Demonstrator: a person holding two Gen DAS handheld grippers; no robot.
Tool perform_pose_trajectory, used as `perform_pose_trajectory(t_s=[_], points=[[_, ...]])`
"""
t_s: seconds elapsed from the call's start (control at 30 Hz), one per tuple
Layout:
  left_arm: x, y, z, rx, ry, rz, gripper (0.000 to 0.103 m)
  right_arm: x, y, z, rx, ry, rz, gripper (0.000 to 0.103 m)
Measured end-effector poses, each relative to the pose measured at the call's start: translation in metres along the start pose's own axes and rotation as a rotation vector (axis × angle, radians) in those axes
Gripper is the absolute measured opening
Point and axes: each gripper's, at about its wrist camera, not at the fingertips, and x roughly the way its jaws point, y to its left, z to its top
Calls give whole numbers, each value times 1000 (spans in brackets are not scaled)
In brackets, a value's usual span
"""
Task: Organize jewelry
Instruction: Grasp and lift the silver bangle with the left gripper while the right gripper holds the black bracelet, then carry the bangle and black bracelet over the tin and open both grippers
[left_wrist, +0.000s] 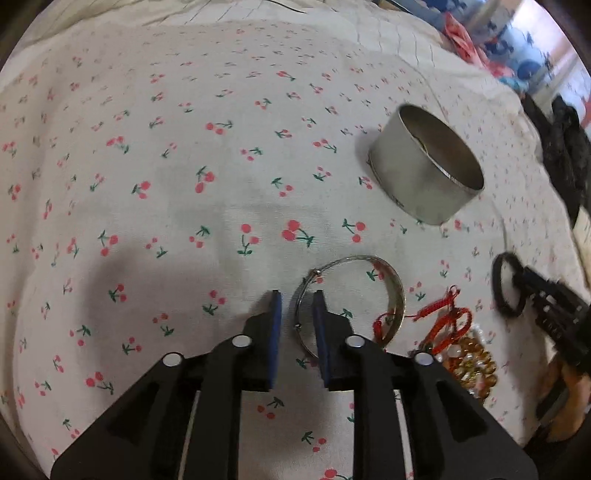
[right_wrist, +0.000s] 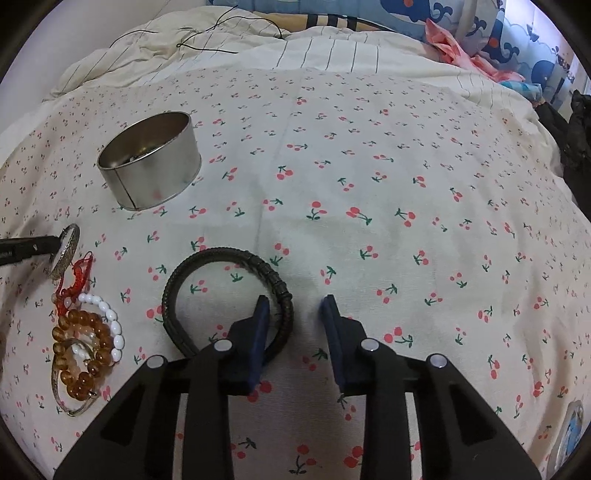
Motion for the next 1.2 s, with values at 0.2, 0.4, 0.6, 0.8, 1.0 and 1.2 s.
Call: perform_pose_trajectory(t_s=[0.2, 0.4, 0.6, 0.8, 1.0, 1.2], points=[[3, -11, 0, 67, -32, 71, 45, -8, -6, 3, 20, -30, 27, 12], [-10, -22, -4, 110, -77, -23, 2, -26, -4, 6, 30, -103, 36, 11], [-30, -12, -2, 58, -130, -94, 2, -42, -7, 9, 70, -166, 89, 10], [-32, -7, -2, 33, -131, -152, 3, -62, -8, 16, 86, -253, 131, 10], [-54, -25, 19, 40, -190, -214, 4, -61, 6, 42, 56, -281, 172, 10], [-56, -55, 65, 67, -223, -243, 4, -53, 29, 72, 1, -308, 149, 10]])
